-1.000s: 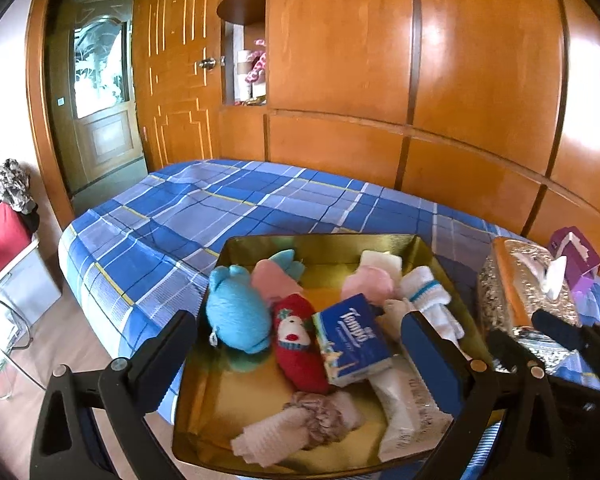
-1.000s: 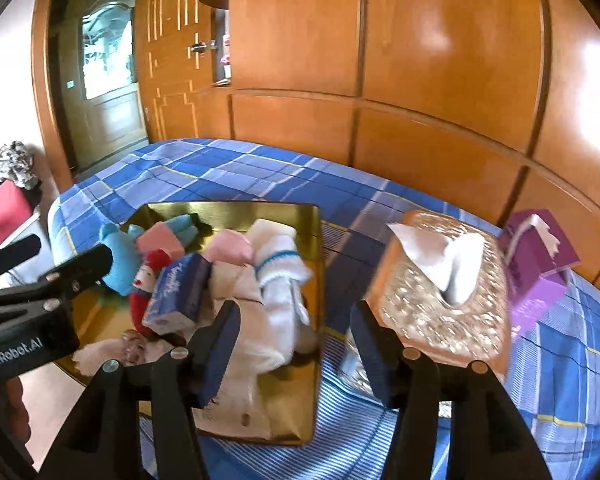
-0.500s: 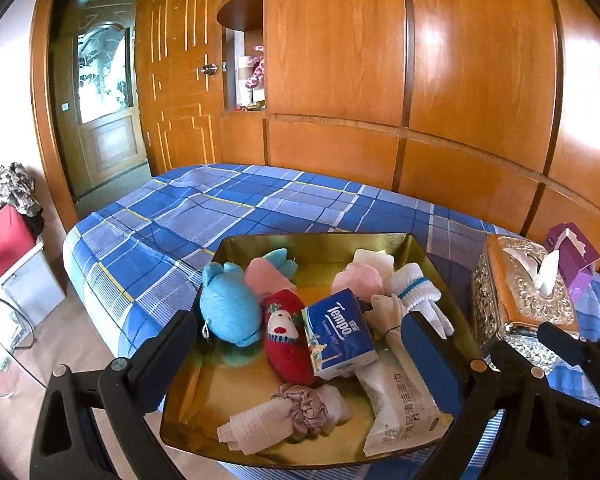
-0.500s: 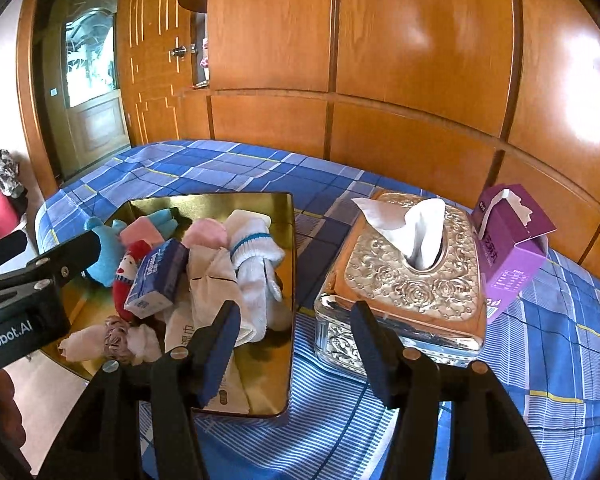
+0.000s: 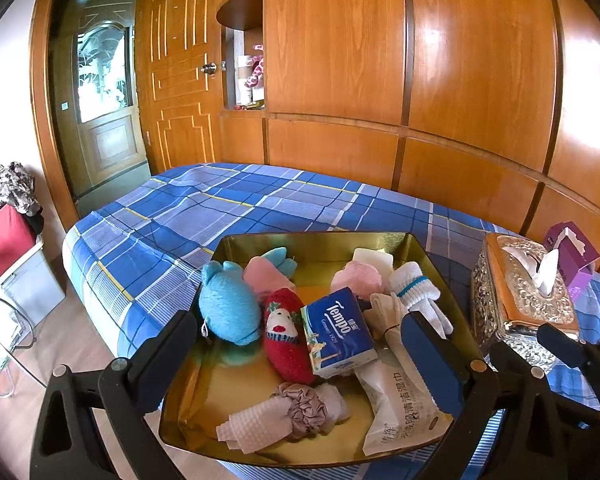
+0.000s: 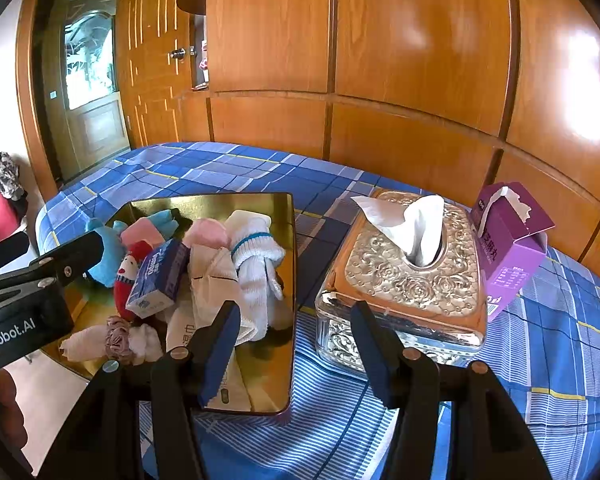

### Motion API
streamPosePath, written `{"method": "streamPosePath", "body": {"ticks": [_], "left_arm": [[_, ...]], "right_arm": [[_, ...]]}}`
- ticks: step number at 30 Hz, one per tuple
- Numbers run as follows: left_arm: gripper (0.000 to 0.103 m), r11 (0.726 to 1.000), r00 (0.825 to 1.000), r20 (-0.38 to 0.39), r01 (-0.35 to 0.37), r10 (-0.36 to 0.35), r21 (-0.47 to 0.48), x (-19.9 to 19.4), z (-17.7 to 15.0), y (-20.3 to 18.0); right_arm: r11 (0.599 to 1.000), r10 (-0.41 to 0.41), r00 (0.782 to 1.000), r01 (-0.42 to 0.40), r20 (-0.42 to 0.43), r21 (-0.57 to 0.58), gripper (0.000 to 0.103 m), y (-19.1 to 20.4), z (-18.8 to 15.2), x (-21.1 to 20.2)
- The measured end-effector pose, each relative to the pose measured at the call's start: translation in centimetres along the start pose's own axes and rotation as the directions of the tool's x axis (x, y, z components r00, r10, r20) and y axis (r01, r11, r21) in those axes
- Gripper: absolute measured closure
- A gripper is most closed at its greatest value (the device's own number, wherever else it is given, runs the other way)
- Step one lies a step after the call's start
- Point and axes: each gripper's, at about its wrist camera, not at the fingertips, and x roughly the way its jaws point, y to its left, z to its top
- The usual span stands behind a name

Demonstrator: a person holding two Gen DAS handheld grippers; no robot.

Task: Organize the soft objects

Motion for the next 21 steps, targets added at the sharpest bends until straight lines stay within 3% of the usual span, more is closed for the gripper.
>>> {"method": "streamPosePath", "body": {"ticks": [21], "left_arm": [[0.0,1.0,1.0,-0.019,0.006,-0.006,0.01,0.13,-0.17,-0.27]], "right_arm": [[1.0,0.004,1.0,-0.004,-0.001,0.0,0.045,0.06,-0.09,-0.11]]}}
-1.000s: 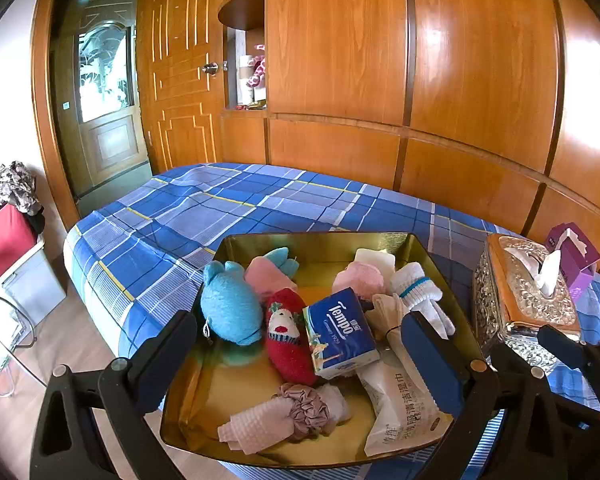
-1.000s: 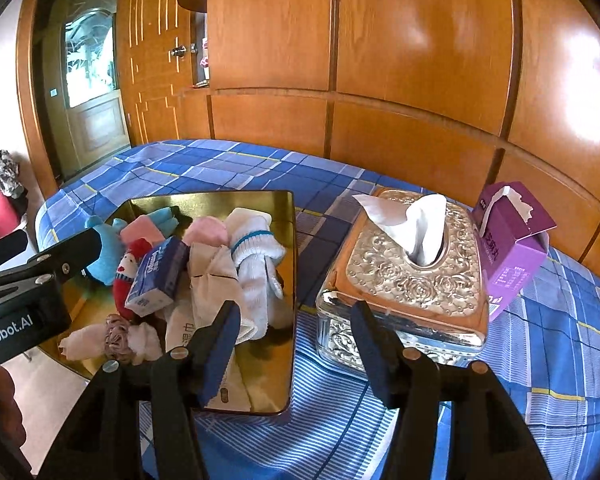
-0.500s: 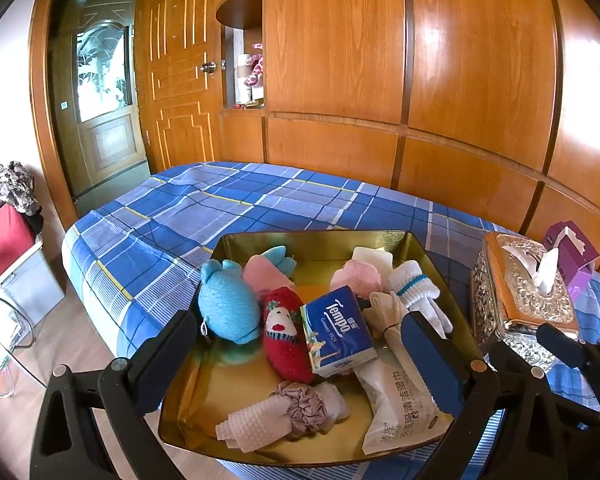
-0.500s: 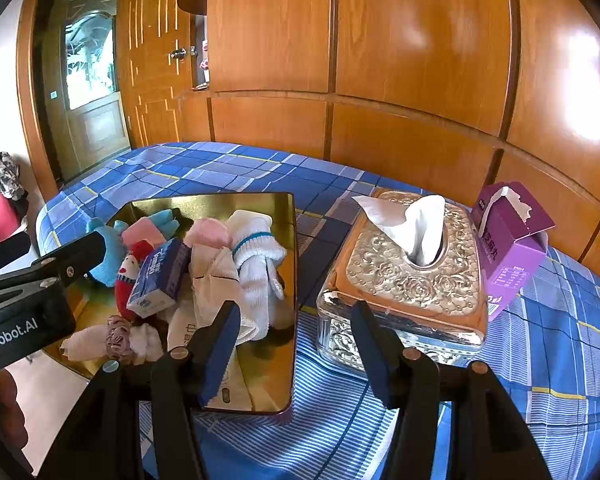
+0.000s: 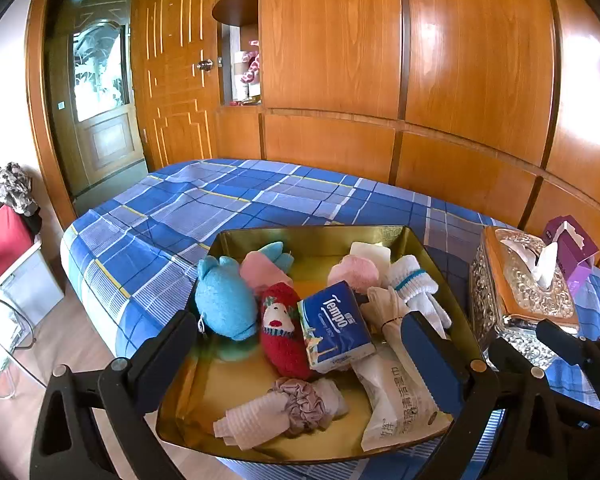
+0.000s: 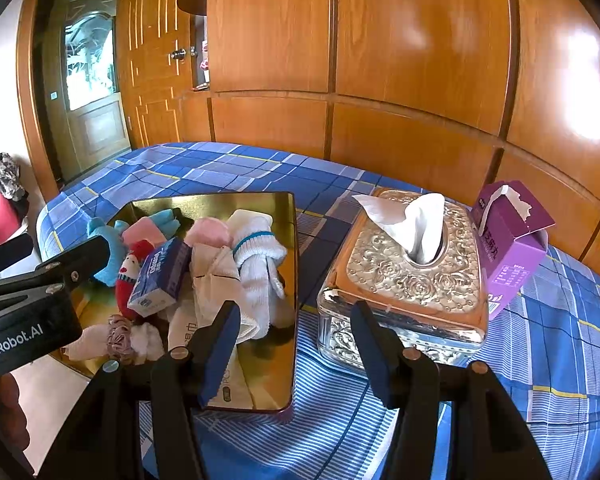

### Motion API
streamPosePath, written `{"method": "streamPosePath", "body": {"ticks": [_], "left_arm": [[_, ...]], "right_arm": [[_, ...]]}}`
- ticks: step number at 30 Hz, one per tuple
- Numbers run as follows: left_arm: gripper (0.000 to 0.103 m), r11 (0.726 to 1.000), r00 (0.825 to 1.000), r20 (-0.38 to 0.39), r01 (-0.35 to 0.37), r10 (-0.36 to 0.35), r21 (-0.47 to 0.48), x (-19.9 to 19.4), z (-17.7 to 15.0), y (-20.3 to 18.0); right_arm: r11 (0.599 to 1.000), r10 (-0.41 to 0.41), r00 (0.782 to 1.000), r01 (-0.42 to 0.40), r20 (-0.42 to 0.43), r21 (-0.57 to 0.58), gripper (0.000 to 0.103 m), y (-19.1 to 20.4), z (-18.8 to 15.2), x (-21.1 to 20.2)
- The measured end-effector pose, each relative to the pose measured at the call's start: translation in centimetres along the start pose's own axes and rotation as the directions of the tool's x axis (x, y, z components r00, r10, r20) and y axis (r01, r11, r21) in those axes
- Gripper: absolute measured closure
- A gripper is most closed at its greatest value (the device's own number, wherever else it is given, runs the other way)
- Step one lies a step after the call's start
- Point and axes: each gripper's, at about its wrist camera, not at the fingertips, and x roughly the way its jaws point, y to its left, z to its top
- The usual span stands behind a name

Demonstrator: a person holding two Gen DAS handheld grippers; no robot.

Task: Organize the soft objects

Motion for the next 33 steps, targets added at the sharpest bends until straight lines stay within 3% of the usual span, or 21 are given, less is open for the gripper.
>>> {"method": "streamPosePath", "body": {"ticks": [33], "left_arm": [[0.0,1.0,1.0,0.015,0.007,-0.006,-0.013,-0.27,0.03,0.21]], "right_arm": [[1.0,-0.005,1.0,0.005,-0.001,0.004,0.045,0.12,-0.02,0.12]]}}
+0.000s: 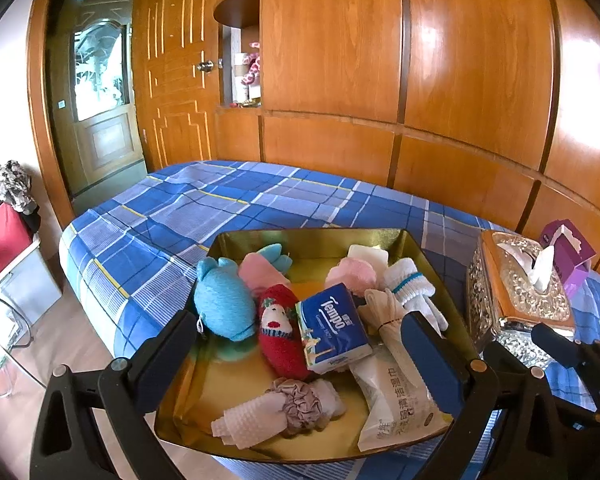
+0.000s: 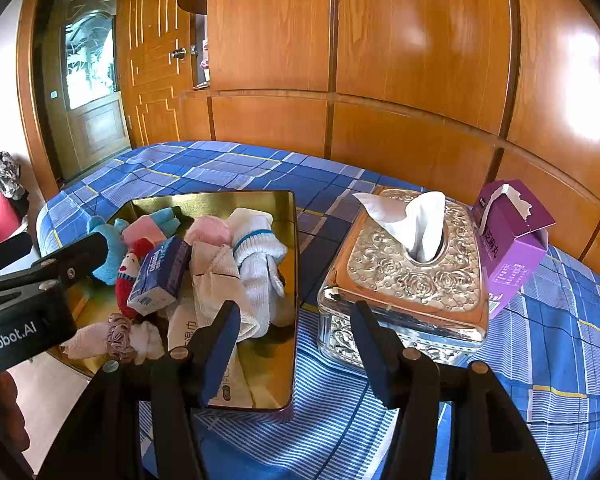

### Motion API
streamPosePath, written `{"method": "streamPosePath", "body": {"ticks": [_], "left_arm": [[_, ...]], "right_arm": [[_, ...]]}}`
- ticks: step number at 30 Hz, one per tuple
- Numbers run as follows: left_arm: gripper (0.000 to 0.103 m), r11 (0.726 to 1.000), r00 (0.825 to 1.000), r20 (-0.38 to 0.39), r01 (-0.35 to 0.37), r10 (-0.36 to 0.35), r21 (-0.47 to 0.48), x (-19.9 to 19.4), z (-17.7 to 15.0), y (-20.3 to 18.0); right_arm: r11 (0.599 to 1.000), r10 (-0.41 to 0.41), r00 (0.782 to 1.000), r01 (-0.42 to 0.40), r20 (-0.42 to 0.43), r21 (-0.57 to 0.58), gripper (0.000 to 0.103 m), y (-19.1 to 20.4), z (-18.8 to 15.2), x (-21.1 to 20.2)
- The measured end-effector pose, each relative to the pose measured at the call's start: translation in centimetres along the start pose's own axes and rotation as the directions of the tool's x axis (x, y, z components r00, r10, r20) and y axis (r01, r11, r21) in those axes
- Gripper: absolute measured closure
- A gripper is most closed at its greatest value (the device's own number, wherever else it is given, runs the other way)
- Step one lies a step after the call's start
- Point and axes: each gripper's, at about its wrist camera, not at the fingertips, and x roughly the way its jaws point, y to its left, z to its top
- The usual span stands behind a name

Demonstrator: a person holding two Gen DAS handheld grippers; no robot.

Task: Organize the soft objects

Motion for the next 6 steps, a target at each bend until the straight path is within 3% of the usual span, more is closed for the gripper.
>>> {"method": "streamPosePath", "body": {"ticks": [6], "left_arm": [[0.0,1.0,1.0,-0.017,0.008,-0.009,-0.014,0.27,0.07,0.34]], "right_arm": [[1.0,0.0,1.0,0.0,0.008,0.005,0.045,-0.21,0.08,-0.19]]}}
